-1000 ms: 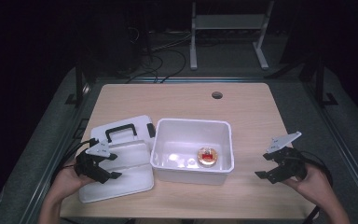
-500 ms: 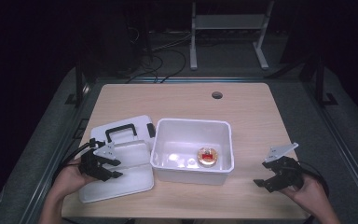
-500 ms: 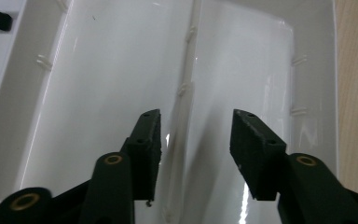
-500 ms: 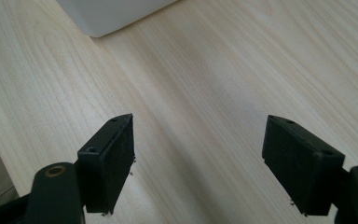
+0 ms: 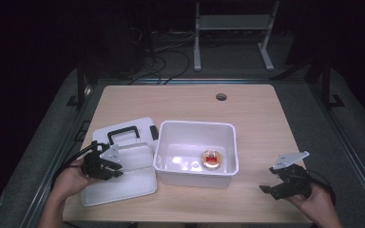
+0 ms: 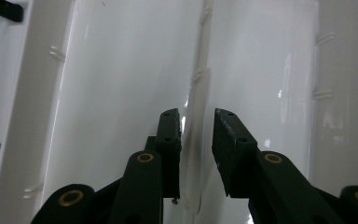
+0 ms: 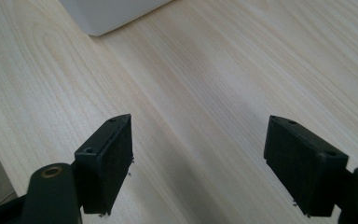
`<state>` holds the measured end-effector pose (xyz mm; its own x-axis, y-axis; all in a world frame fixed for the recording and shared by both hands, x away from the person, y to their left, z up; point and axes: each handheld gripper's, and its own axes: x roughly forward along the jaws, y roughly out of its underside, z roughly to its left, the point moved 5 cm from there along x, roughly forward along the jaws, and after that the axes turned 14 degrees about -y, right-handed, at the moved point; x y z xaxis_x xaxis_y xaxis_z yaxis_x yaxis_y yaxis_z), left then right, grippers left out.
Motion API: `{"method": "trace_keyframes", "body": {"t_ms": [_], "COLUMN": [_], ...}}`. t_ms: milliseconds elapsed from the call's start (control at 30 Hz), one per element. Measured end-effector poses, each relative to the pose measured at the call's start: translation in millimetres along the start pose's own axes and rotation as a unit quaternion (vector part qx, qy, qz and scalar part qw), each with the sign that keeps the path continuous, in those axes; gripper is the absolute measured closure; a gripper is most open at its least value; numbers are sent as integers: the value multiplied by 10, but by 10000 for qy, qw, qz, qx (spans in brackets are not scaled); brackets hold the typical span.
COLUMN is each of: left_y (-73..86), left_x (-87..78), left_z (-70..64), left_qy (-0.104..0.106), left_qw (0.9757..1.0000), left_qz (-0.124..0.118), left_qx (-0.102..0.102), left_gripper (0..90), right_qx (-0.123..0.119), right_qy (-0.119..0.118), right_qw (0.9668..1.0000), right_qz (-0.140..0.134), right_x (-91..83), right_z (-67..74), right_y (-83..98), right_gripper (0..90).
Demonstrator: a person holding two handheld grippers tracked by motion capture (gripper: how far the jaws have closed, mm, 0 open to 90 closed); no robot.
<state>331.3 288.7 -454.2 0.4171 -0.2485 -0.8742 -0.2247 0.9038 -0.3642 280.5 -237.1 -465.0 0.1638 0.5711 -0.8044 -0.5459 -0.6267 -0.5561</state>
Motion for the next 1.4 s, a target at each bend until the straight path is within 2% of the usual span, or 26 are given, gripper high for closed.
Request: {"method": "trace_keyframes", "body": {"t_ms": [200,467,700,1100,1400], "left_y": [-16,-30,-43,-21,-2], "left_x": [36,31,21,-33,-200], "left_z": [-24,-17,-13,-18,0], "left_qy": [-20,10,0,119,76], "left_qw": [9998,9998,9996,9997,9998], "left_qz": [98,82,123,129,127], "left_qx": [154,184,235,155,135], "left_gripper": [814,870,885,891,892], "right_qx": [11,35,61,82,86], "right_qy": [1,-10,-39,-28,-29], "right_qw": [10000,10000,10000,10000,10000], "right_qz": [0,-50,-35,-41,-41], "right_x": [8,6,30,39,48], "right_z": [-2,-12,-15,-24,-37], "right_y": [26,34,47,54,58], "right_gripper": [231,232,231,225,222]}}
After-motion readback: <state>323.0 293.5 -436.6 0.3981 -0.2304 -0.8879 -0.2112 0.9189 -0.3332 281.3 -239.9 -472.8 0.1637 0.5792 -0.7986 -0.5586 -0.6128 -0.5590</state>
